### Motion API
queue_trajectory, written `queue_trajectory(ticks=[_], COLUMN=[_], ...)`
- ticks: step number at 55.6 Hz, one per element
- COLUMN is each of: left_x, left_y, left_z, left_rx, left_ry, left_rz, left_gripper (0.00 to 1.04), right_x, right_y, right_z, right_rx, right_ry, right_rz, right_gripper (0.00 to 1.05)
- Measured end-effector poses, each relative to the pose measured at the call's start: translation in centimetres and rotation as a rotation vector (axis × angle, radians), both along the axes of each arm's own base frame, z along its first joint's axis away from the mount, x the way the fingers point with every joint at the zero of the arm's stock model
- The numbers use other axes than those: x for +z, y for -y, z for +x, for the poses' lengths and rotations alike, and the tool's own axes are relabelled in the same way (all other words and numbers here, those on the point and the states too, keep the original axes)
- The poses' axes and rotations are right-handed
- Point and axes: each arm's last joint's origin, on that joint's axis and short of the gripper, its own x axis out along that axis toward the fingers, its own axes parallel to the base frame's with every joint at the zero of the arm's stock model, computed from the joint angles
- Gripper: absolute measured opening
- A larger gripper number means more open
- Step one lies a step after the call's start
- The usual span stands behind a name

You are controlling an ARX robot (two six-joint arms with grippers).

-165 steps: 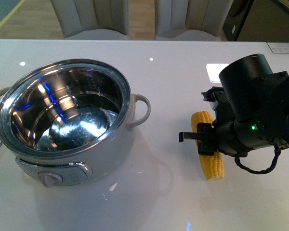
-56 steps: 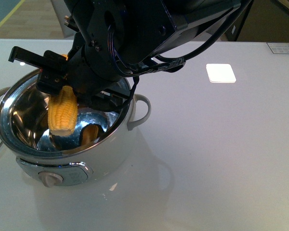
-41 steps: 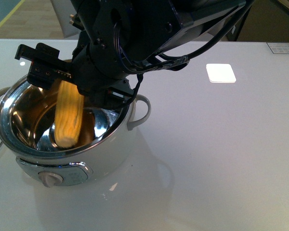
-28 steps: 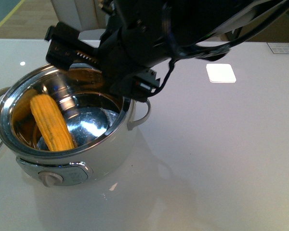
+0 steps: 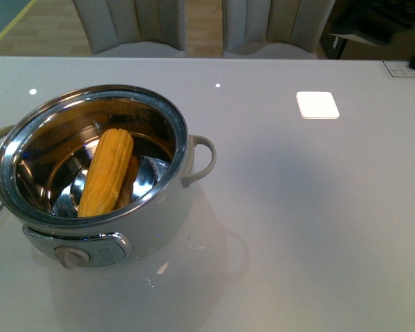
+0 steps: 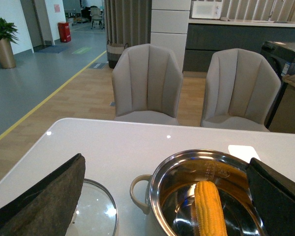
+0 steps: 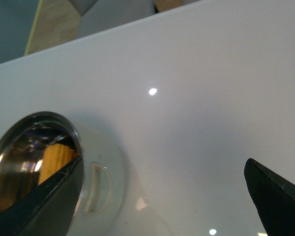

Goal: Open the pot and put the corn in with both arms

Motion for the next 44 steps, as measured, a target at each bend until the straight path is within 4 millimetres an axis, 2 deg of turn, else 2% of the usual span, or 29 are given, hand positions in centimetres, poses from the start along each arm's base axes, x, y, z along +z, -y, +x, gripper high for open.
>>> queue_trajectory(ticks=[6,16,21,29,33,36,44], left_x=[0.0,0.0,0.0,0.0,0.0,0.0,0.0], left_y=[0.0,0.0,0.0,0.0,0.0,0.0,0.0], left_z=[0.0,0.0,0.0,0.0,0.0,0.0,0.0], left_rx=[0.000,0.000,0.000,0.000,0.000,0.000,0.000], left_ry=[0.000,0.000,0.000,0.000,0.000,0.000,0.000], left_rz=[0.000,0.000,0.000,0.000,0.000,0.000,0.000], left_gripper=[0.98,0.98,0.98,0.98,0.98,0.98,0.98], right_x=[1.6,2.2,2.5,2.5,1.8,1.0,-0.2], right_y=[1.8,2.6,2.8,2.8,3.1,4.0,5.8], right_z=[-4.3,-8.5,-9.4,-9.4,-9.5,-10.2,-11.5], right_rx=[-0.050,-0.105,-0.108,-0.114,-0.134,-0.136,-0.130], right_ry=[0.078,0.134,0.160,0.180,0.328,0.488,0.549], right_rz=[-0.070,-0.127,-0.123,-0.137,-0.173,-0.209,-0.269], right_gripper=[0.96,0.96,0.96,0.95,0.85,0.72,0.36])
